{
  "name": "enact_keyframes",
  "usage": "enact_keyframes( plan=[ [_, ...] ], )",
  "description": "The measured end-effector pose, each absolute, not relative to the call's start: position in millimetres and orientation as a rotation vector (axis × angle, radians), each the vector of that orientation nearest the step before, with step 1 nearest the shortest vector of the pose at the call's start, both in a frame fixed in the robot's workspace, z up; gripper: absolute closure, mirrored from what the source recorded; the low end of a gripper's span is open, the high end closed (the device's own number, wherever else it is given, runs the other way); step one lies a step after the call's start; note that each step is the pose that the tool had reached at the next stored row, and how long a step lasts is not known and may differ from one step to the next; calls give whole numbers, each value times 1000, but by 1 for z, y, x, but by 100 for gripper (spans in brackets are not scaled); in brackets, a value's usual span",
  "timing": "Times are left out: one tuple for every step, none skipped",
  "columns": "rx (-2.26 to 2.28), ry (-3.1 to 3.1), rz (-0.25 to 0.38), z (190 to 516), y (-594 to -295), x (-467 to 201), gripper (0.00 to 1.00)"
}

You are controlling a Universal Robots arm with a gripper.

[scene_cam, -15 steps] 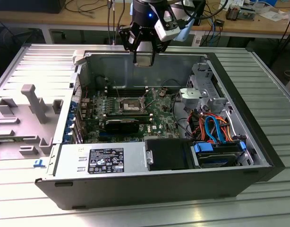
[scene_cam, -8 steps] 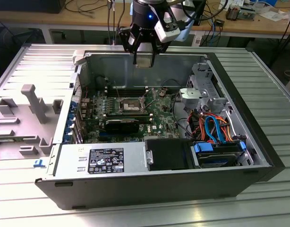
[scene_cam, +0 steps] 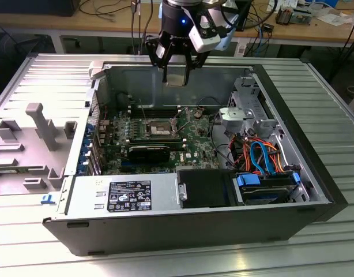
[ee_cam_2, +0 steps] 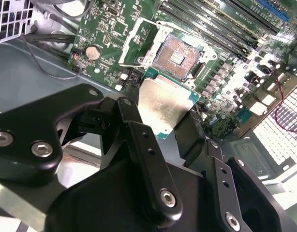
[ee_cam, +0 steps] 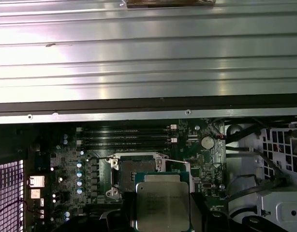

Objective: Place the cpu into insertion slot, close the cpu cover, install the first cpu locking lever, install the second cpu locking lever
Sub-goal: 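Place the cpu into insertion slot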

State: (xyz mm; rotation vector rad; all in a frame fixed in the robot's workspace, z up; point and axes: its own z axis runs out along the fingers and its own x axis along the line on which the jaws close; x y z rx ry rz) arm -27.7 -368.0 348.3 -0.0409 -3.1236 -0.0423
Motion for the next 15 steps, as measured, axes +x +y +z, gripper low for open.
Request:
enact_keyframes(
  plan=[
    [-41,-3124,-42,347,-369,-28,46],
    [-41,-3124,-41,347,-369,-28,46],
    [-41,-3124,-41,347,-369,-28,46],
    [-41,-3124,-41,346,-369,-28,46],
    [-41,-3124,-41,346,-370,-28,46],
    [-41,-3124,-41,345,-370,-28,46],
    [-41,-3124,-41,345,-370,-28,46],
    [-41,-3124,-41,345,-370,-28,46],
    [-41,-3124,-41,345,-370,-28,46],
    [-41,-3124,-41,345,-371,-28,46],
    [-41,-3124,-41,344,-371,-28,46],
    [-41,-3124,-40,344,-371,-28,46],
    [-41,-3124,-40,344,-371,-28,46],
    [-41,-3124,-41,343,-371,-28,46],
    [-41,-3124,-41,343,-371,-28,46]
  ],
)
